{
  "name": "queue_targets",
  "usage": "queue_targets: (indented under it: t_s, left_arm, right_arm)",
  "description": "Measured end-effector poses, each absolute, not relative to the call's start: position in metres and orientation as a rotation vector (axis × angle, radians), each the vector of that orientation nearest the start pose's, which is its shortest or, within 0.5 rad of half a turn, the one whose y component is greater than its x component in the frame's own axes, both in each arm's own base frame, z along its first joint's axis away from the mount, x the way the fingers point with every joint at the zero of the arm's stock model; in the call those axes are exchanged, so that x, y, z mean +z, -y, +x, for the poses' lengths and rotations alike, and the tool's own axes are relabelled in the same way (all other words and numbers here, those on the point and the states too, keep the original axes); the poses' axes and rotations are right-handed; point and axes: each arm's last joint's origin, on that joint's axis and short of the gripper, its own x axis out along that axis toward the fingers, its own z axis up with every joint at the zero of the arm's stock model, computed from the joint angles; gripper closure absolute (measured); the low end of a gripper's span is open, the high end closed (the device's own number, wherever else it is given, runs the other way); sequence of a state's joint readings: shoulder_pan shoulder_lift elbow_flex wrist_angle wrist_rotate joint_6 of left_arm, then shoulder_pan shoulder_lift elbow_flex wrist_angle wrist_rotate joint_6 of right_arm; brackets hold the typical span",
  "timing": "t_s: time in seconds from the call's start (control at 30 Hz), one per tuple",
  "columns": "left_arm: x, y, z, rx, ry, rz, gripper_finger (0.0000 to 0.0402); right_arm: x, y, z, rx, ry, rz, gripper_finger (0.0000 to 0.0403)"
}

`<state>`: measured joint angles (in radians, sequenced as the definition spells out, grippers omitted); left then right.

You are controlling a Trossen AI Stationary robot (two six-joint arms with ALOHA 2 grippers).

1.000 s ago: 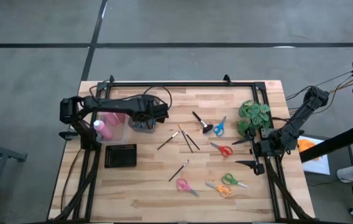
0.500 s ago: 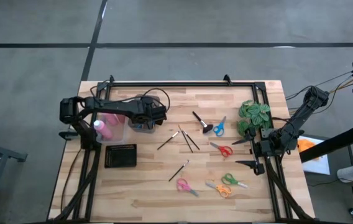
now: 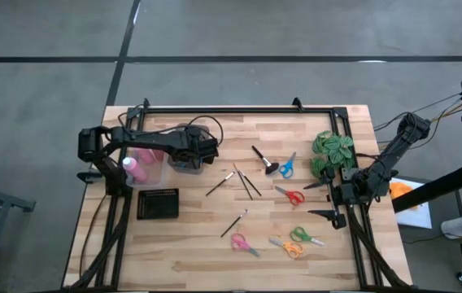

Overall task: Pick & Place Paint Supplies
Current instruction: Put the black brush into the black bin

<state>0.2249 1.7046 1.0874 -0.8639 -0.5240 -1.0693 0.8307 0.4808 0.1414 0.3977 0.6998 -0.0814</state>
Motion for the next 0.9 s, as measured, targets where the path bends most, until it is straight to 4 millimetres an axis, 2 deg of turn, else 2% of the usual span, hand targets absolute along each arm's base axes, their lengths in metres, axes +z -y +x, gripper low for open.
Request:
queue_targets:
  t_s: [0.23, 0.47, 0.7, 0.9]
  left_arm:
    - [0.183, -0.081, 0.29, 1.244, -1.037, -0.532, 0.0284]
    - [0.201, -0.072, 0.306, 1.092, -1.031, -0.46, 0.0284]
    - [0.212, -0.041, 0.327, 0.865, -0.985, -0.308, 0.0283]
    - [0.215, -0.01, 0.338, 0.671, -0.943, -0.242, 0.0283]
  right_arm:
    - [0.206, -0.081, 0.099, 0.129, 0.047, -0.04, 0.0062]
    - [0.206, -0.081, 0.099, 0.129, 0.047, -0.04, 0.0062]
    - [0.206, -0.081, 0.099, 0.129, 0.047, -0.041, 0.0062]
    - [0.206, -0.081, 0.099, 0.129, 0.047, -0.04, 0.0062]
